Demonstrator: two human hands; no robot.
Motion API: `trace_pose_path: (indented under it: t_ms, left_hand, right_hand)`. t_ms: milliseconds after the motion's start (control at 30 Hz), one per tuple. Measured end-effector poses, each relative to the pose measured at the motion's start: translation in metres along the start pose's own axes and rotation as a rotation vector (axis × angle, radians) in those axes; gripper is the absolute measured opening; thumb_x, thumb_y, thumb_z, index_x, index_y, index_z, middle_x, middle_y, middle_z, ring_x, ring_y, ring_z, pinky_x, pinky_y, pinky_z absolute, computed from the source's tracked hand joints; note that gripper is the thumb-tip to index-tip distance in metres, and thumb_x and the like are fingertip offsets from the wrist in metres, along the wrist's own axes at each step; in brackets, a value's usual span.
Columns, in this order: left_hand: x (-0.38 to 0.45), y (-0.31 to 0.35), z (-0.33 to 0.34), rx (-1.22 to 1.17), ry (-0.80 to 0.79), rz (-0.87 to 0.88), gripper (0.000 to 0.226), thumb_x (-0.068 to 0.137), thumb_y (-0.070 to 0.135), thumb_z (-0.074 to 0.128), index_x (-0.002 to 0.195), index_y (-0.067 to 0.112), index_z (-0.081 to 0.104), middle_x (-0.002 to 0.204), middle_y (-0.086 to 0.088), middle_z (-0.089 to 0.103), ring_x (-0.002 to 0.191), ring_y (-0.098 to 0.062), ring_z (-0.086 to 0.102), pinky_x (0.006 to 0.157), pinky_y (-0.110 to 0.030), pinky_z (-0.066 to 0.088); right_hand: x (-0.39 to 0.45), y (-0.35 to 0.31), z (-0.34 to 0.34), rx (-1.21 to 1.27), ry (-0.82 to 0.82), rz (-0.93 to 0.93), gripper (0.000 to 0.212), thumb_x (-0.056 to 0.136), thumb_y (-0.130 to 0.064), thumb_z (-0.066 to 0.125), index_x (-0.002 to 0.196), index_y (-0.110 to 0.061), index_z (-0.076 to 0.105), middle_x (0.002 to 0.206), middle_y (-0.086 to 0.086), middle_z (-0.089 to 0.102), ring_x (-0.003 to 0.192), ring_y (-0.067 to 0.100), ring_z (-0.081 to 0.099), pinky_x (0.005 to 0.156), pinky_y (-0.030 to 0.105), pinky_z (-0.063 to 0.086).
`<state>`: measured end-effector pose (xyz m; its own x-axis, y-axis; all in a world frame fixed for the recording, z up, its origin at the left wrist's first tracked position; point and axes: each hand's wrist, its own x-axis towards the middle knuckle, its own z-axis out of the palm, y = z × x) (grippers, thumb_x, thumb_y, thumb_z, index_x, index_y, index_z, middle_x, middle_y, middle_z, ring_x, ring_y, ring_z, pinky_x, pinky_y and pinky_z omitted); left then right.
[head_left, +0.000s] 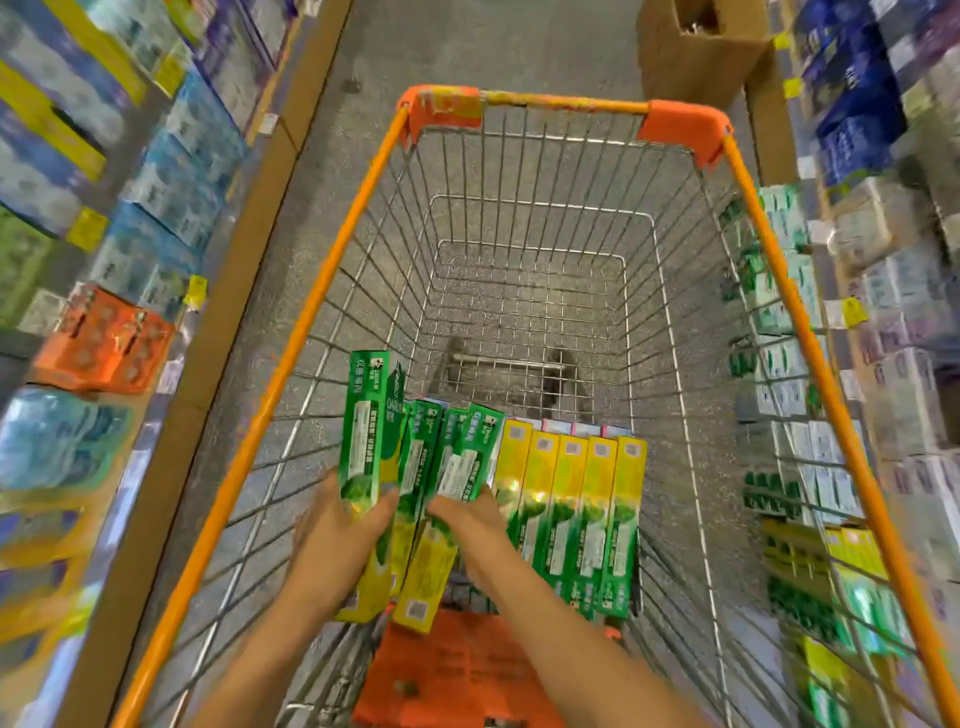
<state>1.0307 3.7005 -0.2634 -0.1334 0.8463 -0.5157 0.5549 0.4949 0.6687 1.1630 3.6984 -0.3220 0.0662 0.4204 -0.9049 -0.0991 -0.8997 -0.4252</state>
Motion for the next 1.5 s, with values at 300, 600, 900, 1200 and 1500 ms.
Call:
trace_pose_path:
  t_ms: [300,600,900,1200,1500]
  left_hand:
    - [0.001,-0.015,0.021,-0.023,-0.059,0.0,0.022,0.085,0.021,0.068,0.091,0.04,0.059,0.086,0.012,0.07,0.077,0.002,0.065,0.071,-0.03,0.052]
    - [0.003,-0.018,0.026,-0.02,-0.063,0.005,0.013,0.086,0.026,0.065,0.094,0.033,0.058,0.088,0.006,0.069,0.081,-0.013,0.065,0.07,-0.031,0.049]
    - [0.001,-0.026,0.026,0.095,-0.074,-0.06,0.026,0.086,0.037,0.063,0.107,0.024,0.056,0.092,0.0,0.066,0.082,-0.019,0.063,0.064,-0.027,0.042]
    - [-0.003,-0.02,0.044,0.103,-0.147,-0.055,0.036,0.086,0.024,0.067,0.119,0.021,0.053,0.105,0.004,0.065,0.101,-0.02,0.061,0.072,-0.024,0.045]
    - [-0.008,0.002,0.057,0.23,-0.163,-0.035,0.076,0.082,0.041,0.067,0.142,0.007,0.034,0.133,-0.016,0.053,0.118,-0.034,0.052,0.091,-0.038,0.045]
  right_hand:
    - [-0.002,0.014,0.012,-0.041,0.107,-0.123,0.096,0.081,-0.025,0.071,0.151,-0.012,0.006,0.151,0.012,0.032,0.133,0.025,0.039,0.099,0.028,0.039]
    - [0.017,0.019,-0.036,0.134,-0.008,0.013,0.064,0.086,-0.01,0.066,0.138,-0.006,0.03,0.134,0.01,0.049,0.099,0.018,0.057,0.091,0.033,0.042]
    - [0.027,0.035,-0.02,-0.138,0.091,-0.176,0.089,0.086,-0.015,0.068,0.151,-0.011,0.008,0.151,0.008,0.032,0.128,0.023,0.045,0.081,0.013,0.041]
    - [0.039,0.027,-0.027,-0.501,0.207,-0.228,0.08,0.078,-0.037,0.075,0.14,-0.002,0.037,0.127,0.014,0.057,0.109,0.024,0.059,0.073,0.024,0.045]
    - [-0.011,-0.019,-0.048,-0.221,0.082,-0.374,0.073,0.084,-0.06,0.054,0.136,-0.01,0.044,0.105,-0.001,0.059,0.095,0.017,0.063,0.082,0.035,0.054]
